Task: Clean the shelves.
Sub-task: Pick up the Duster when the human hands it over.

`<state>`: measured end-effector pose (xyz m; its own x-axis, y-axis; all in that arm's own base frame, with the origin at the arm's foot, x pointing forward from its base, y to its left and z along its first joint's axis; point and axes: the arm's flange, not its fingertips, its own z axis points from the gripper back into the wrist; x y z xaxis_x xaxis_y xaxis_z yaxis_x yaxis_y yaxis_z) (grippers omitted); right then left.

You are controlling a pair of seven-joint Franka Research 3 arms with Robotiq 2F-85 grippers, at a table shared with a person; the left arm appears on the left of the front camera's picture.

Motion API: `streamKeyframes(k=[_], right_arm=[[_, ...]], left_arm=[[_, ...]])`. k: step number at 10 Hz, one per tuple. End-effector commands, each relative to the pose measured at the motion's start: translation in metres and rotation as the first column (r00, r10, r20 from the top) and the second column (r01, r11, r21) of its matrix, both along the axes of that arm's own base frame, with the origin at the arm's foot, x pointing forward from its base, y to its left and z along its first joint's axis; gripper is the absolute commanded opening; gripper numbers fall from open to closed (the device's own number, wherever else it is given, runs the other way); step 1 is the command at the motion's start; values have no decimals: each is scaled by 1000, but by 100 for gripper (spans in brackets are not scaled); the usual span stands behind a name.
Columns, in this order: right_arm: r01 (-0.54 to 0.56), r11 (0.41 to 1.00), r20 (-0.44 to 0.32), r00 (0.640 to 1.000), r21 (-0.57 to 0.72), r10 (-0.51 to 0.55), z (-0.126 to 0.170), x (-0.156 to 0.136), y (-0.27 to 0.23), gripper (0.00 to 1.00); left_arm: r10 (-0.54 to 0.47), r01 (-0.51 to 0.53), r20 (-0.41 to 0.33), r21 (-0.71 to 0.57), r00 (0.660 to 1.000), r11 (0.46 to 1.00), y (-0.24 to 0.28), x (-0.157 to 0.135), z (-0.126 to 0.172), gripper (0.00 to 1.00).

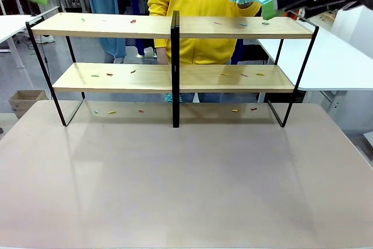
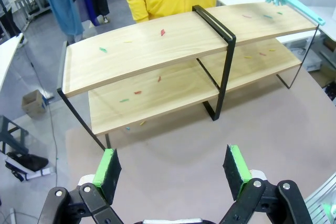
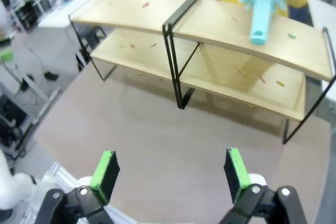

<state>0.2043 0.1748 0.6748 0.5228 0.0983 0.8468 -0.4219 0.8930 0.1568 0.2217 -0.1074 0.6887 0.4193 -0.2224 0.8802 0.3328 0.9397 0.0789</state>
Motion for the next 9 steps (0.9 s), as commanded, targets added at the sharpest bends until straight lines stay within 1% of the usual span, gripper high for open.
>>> streamKeyframes(k=[1, 3, 4, 5, 9], right_arm=[[74, 995, -1, 997, 74, -74, 7, 2, -10, 100], [90, 990, 6, 996, 107, -91, 8, 2, -18, 100], [85, 992, 29, 996, 93, -88, 8, 2, -17, 100], [78, 995, -6, 997, 69, -78, 7, 4, -17, 100], [78, 995, -6, 997, 69, -78, 7, 4, -17, 100]], left_arm=[[-1, 1, 0, 0, 1000, 1000, 0, 0, 0, 100], [-1, 1, 0, 0, 1000, 1000, 0, 0, 0, 100], [-1, 1, 0, 0, 1000, 1000, 0, 0, 0, 100], [-1, 1, 0, 0, 1000, 1000, 0, 0, 0, 100], [-1, 1, 0, 0, 1000, 1000, 0, 0, 0, 100]])
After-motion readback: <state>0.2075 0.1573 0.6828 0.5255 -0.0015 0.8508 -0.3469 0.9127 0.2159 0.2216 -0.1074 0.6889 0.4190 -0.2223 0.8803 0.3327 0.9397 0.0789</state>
